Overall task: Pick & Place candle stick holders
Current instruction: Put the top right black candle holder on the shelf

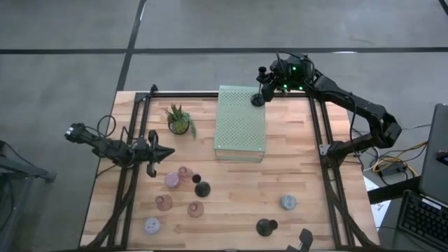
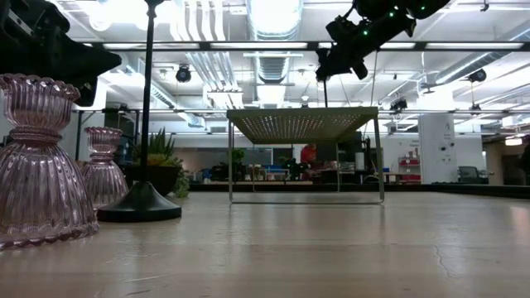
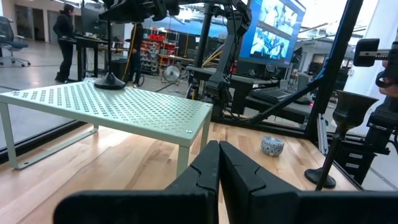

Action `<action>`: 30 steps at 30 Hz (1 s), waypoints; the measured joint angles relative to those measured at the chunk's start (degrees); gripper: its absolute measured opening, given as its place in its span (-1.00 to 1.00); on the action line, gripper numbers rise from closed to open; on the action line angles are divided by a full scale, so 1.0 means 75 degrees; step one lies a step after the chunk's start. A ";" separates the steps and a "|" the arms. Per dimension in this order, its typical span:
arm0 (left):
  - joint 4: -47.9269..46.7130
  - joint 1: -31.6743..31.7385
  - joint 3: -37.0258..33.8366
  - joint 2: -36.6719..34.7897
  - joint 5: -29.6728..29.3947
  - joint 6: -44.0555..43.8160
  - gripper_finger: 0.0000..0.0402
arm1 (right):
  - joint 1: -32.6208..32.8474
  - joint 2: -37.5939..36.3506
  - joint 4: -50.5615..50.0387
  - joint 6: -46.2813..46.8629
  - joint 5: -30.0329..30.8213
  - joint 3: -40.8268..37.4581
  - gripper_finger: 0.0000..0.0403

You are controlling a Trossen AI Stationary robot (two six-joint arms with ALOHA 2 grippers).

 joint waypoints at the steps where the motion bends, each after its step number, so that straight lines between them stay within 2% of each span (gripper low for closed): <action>1: -0.0003 0.0001 0.0001 -0.0001 -0.0002 0.0001 -0.94 | 0.0000 0.0000 0.0017 0.0000 0.0000 -0.0011 -0.86; 30: -0.0002 0.0001 0.0002 -0.0002 -0.0001 -0.0001 -0.94 | 0.0000 -0.0006 0.0577 -0.0076 0.0006 -0.0099 -0.86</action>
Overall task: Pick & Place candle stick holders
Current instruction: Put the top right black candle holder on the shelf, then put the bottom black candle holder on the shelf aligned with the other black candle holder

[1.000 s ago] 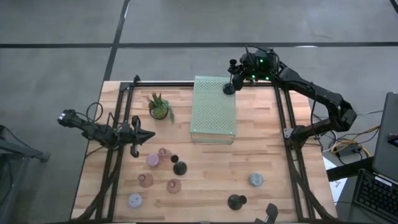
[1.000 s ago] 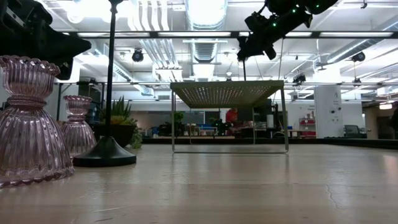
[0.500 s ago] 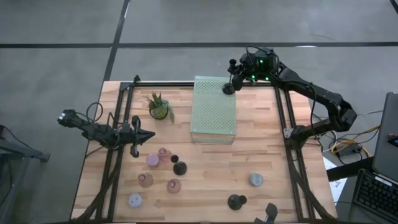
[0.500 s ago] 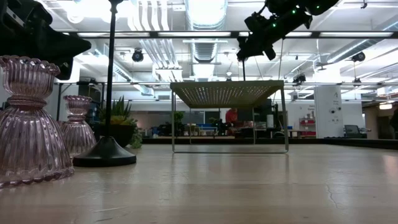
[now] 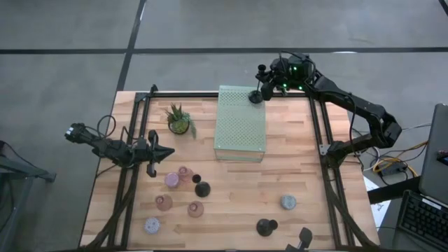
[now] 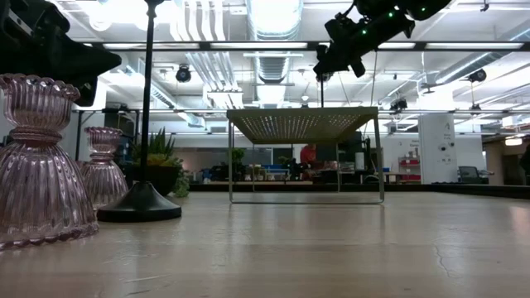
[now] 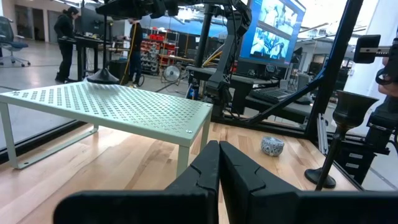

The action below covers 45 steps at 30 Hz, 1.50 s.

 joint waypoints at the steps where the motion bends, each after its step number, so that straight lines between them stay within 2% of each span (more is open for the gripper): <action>1: 0.0000 0.0001 0.0000 0.0002 0.0001 0.0000 -0.94 | 0.0000 0.0000 0.0002 -0.0009 0.0003 0.0000 -0.86; 26: 0.0001 -0.0001 -0.0003 0.0001 -0.0001 0.0000 -0.94 | -0.0070 -0.0003 0.0017 -0.0122 0.0076 -0.0242 -0.82; 38: 0.0001 0.0001 -0.0003 0.0002 -0.0001 0.0000 -0.94 | -0.0067 -0.0014 -0.0079 -0.0107 0.0079 -0.0256 -0.34; 45: 0.0000 0.0000 -0.0002 0.0000 0.0002 0.0001 -0.94 | -0.0064 -0.0273 -0.0937 -0.0418 0.0079 -0.0245 -0.06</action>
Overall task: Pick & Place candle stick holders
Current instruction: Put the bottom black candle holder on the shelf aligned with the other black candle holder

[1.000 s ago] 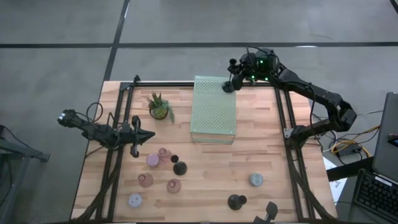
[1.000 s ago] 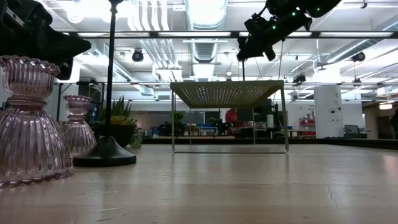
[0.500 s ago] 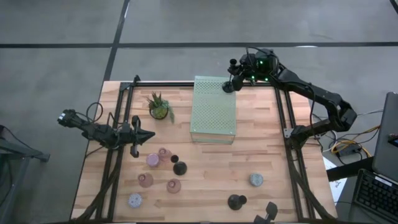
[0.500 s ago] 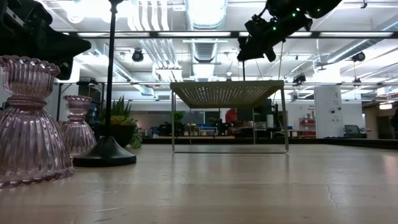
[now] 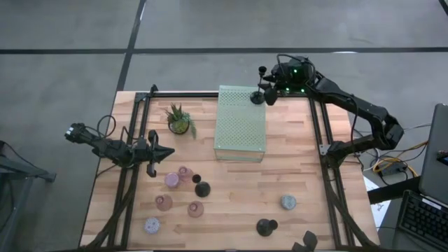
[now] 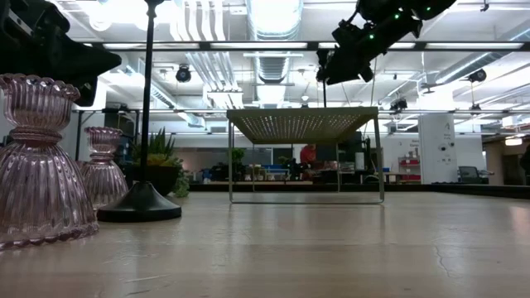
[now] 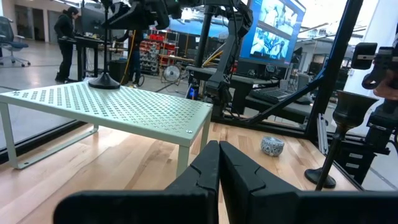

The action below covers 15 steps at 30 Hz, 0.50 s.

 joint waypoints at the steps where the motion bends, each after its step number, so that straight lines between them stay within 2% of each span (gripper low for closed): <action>1: 0.0000 -0.0001 0.0000 0.0001 -0.0002 -0.0001 -0.94 | 0.0000 -0.0070 -0.0125 -0.0067 0.0000 0.0000 -0.03; 7: -0.0001 0.0000 0.0000 0.0002 -0.0002 -0.0001 -0.94 | 0.0000 -0.0515 -0.1041 -0.0380 -0.0044 0.0000 0.08; 15: 0.0001 -0.0001 -0.0001 0.0001 -0.0002 0.0001 -0.94 | 0.0155 -0.1331 -0.2918 -0.0552 -0.0264 -0.0131 0.13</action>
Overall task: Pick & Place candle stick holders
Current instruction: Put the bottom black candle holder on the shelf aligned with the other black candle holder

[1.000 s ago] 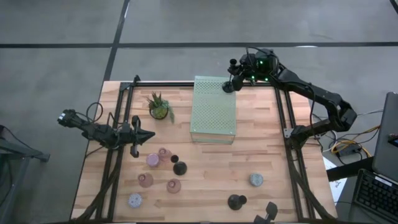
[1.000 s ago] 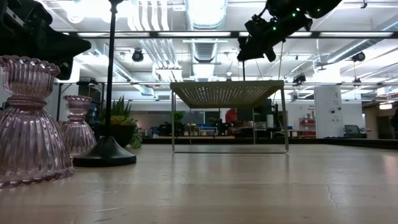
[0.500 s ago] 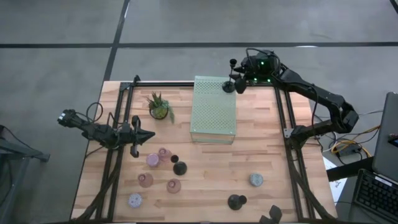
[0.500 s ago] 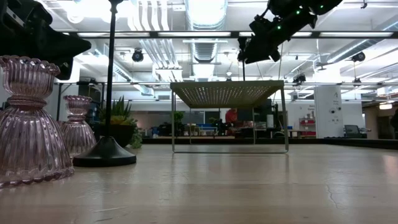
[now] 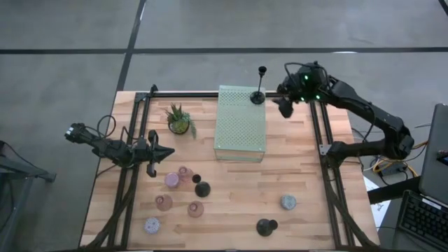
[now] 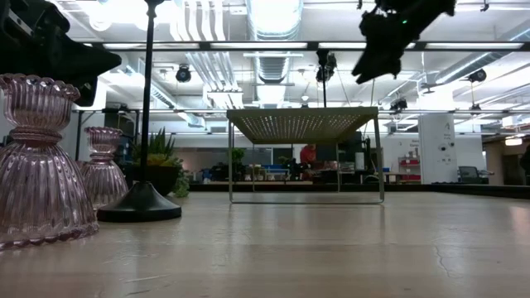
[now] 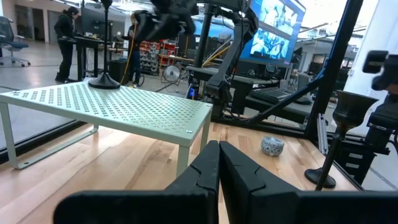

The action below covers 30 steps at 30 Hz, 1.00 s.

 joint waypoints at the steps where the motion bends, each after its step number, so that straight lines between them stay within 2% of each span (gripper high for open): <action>1: 0.0000 -0.0001 0.0000 0.0000 0.0000 -0.0001 -0.94 | 0.0073 -0.0129 -0.0191 -0.0039 -0.0152 -0.0072 0.13; 8: -0.0001 0.0001 0.0002 -0.0001 0.0001 -0.0002 -0.94 | 0.0916 -0.1206 -0.0936 -0.0055 -0.1806 -0.0938 0.12; 12: 0.0001 0.0001 0.0003 -0.0001 0.0000 -0.0002 -0.94 | 0.1793 -0.1925 -0.0922 0.0371 -0.2308 -0.1640 0.12; 16: -0.0002 0.0000 0.0000 0.0001 0.0000 -0.0002 -0.94 | 0.3028 -0.2635 -0.0448 0.1652 -0.2330 -0.2470 0.13; 23: 0.0001 0.0002 0.0001 -0.0001 0.0001 -0.0002 -0.94 | 0.5623 -0.3336 0.1973 0.3234 -0.2123 -0.4057 0.13; 30: -0.0002 -0.0001 0.0002 0.0000 0.0001 -0.0002 -0.94 | 0.7550 -0.3248 0.4146 0.4125 -0.0909 -0.5169 0.10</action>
